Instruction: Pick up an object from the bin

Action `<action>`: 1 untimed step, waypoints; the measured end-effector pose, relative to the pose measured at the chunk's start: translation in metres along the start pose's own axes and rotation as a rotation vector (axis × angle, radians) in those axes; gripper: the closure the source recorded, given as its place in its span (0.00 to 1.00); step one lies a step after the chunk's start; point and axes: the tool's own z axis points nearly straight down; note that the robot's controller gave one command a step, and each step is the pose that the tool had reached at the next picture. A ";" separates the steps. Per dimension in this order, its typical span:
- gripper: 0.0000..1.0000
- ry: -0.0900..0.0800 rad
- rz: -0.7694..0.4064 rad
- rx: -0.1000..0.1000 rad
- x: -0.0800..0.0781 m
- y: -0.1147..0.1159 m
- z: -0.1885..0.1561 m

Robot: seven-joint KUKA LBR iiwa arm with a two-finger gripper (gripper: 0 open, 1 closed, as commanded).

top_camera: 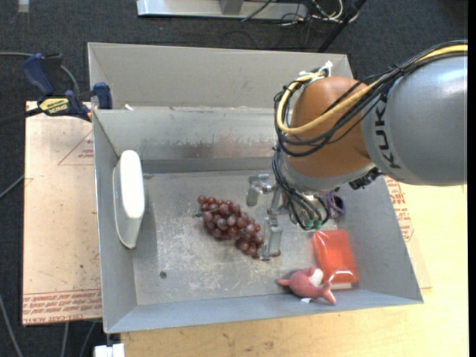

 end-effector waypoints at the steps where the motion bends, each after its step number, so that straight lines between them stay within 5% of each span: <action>1: 0.00 0.002 -0.077 0.000 -0.004 0.000 0.027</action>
Offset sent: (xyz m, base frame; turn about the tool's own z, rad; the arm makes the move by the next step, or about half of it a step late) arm 0.0236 0.0302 -0.1048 -0.0973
